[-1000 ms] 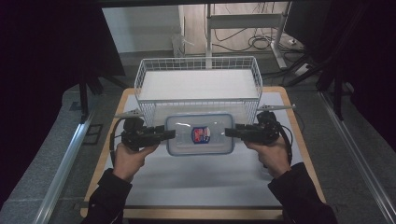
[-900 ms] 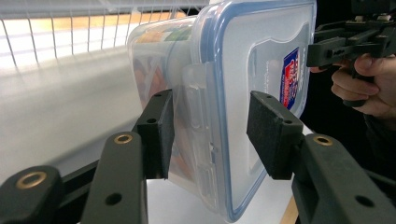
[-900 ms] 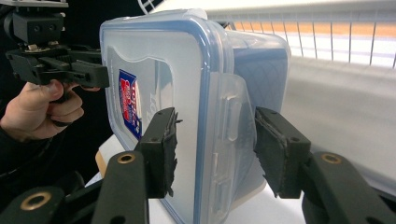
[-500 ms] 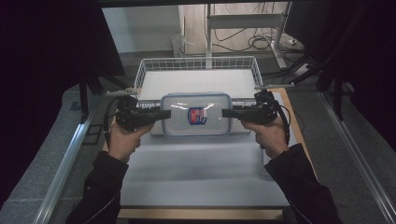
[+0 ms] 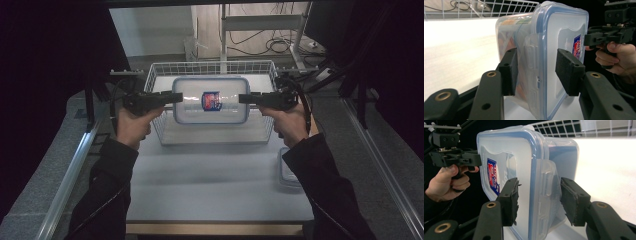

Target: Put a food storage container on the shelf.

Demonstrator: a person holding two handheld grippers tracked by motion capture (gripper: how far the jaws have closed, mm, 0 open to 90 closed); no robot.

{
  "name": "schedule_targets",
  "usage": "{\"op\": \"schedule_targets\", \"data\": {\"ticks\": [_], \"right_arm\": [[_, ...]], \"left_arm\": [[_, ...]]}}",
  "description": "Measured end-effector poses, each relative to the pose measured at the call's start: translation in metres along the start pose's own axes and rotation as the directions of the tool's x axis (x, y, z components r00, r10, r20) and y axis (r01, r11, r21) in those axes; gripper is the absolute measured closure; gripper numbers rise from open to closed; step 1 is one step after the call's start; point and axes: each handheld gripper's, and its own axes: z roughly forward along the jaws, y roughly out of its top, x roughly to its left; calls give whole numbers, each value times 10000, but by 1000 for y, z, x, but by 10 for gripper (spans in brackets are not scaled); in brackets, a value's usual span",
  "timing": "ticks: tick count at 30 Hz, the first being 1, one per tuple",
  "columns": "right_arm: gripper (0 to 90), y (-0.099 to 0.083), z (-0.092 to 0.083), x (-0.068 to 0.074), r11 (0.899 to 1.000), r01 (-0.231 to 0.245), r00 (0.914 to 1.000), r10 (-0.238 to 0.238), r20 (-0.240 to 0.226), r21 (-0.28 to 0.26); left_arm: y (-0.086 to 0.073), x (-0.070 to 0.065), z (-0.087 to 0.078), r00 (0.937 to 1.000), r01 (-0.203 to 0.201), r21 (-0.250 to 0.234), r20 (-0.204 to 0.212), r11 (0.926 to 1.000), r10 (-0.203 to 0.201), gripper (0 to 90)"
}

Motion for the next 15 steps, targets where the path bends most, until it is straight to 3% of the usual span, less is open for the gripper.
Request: {"op": "schedule_targets", "data": {"ticks": [9, 15], "right_arm": [[501, 22, 3, -8, 9999, -27, 9997, 29, 241, -98], [502, 28, 11, -20, 9989, -404, 9991, 408, 138, -230]], "left_arm": [[14, 14, 11, 9994, 282, -118, 189, 9995, -279, 537], [25, 25, 18, 9981, 590, -205, 176, 9980, -586, 536]]}}
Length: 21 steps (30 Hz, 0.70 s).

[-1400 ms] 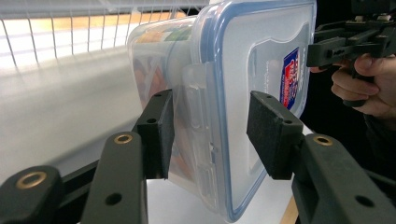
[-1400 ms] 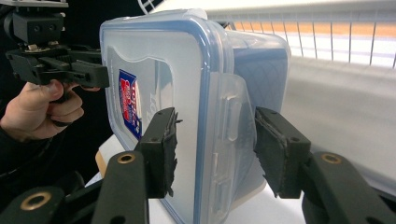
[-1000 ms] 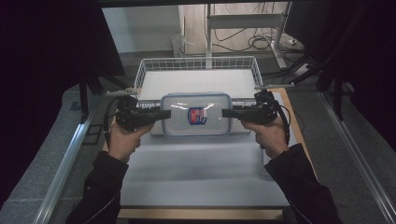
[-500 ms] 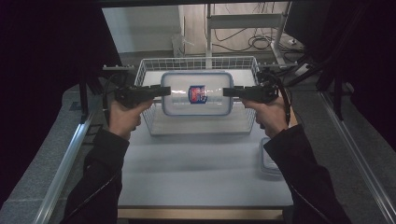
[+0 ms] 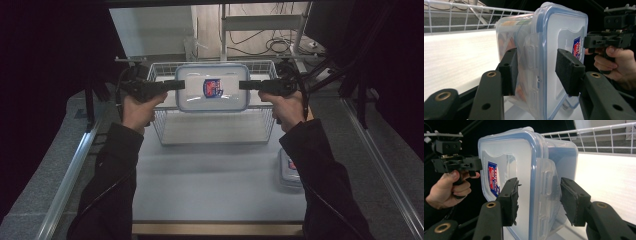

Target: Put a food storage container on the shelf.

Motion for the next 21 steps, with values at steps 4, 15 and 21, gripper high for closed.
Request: {"op": "schedule_targets", "data": {"ticks": [4, 15, 21], "right_arm": [[501, 6, 4, -2, 10000, -40, 10000, 40, 22, -1], [499, 19, 10, -8, 9996, -237, 9994, 233, 247, 168], [498, 18, 12, -18, 9988, -481, 9988, 481, 7, 38]], "left_arm": [[10, 0, 2, 9997, -48, 49, -235, 10000, 49, 530], [10, 12, 10, 9995, 280, 60, -115, 9996, -279, 525], [9, 17, 11, 9998, 213, -174, 12, 9996, -212, 531]]}}
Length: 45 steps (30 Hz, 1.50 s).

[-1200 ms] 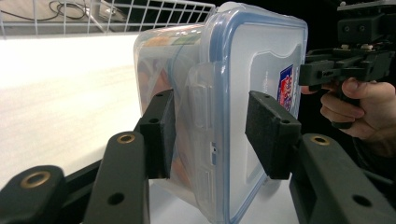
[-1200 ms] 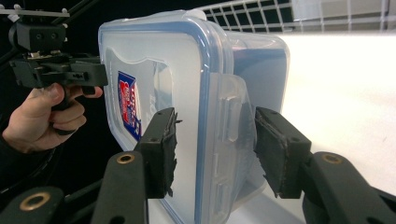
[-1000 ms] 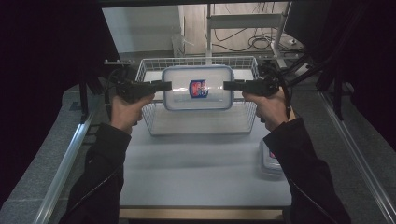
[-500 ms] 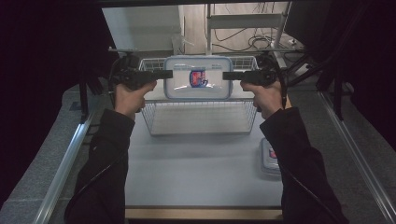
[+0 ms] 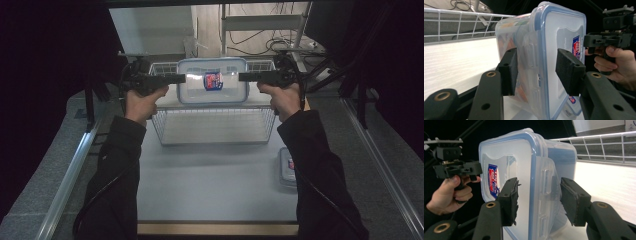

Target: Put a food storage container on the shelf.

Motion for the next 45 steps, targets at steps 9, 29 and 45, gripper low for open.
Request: {"op": "schedule_targets", "data": {"ticks": [9, 29, 45], "right_arm": [[479, 0, 5, -2, 9995, 211, 9997, -209, 121, -228], [502, 0, 12, -7, 9926, 1117, 9797, -1020, 1725, -474], [898, -61, -19, 42, 9268, 3748, 9123, -3732, 1687, 233]], "left_arm": [[-1, 1, 3, 9998, -46, -131, -218, 9999, 43, 510], [-5, 4, 12, 9934, -389, -97, -1085, 9992, 376, 472], [-45, -26, -8, 9504, -2616, 573, -1586, 9635, 2674, 891]]}}
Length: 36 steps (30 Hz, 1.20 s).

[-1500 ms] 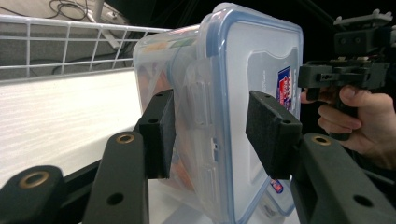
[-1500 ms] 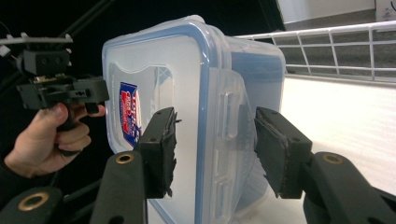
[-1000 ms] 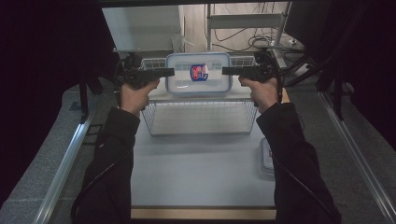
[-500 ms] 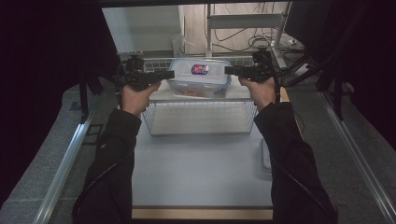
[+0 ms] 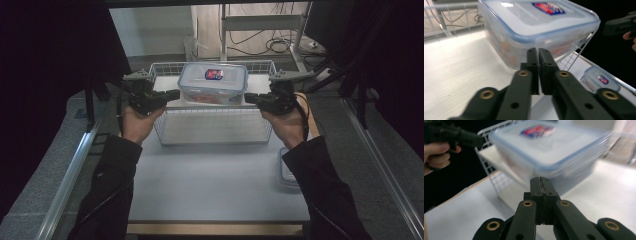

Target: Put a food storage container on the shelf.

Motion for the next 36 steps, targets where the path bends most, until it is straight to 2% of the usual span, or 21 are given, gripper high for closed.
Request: {"op": "schedule_targets", "data": {"ticks": [4, 8, 12, 19, 23, 27, 32, 36], "right_arm": [[898, -10, 22, 3, 9994, 3, 9993, 10, -364, 358], [898, -10, 33, 3, 9987, 147, 9998, -141, -123, 482], [898, -10, 35, -3, 9987, 16, 10000, -17, 6, 506], [898, -8, 37, -14, 9986, -234, 9996, 227, 147, 474], [898, -6, 40, -17, 9987, -177, 9993, 160, 334, 488], [898, -5, 40, -22, 9987, -327, 9983, 308, 492, 381], [897, -7, 38, -20, 9991, -268, 9987, 253, 443, 334], [880, -10, 32, -16, 9995, -173, 9994, 165, 293, 247]], "left_arm": [[-3, -4, 12, 9994, -220, 202, -246, 9996, 225, 897], [-5, -4, 20, 9977, -362, 252, -556, 9990, 376, 896], [-5, -3, 25, 9984, -117, 157, -553, 9998, 125, 895], [-2, -6, 32, 9983, -62, 112, -579, 9999, 69, 887], [-2, -7, 36, 9986, -39, 168, -525, 9999, 48, 882], [-3, -8, 39, 9987, -61, 300, -514, 9995, 76, 879], [-3, -11, 35, 9992, -26, 219, -399, 9998, 35, 867], [-5, -18, 27, 9993, -226, 143, -306, 9996, 230, 798]]}}
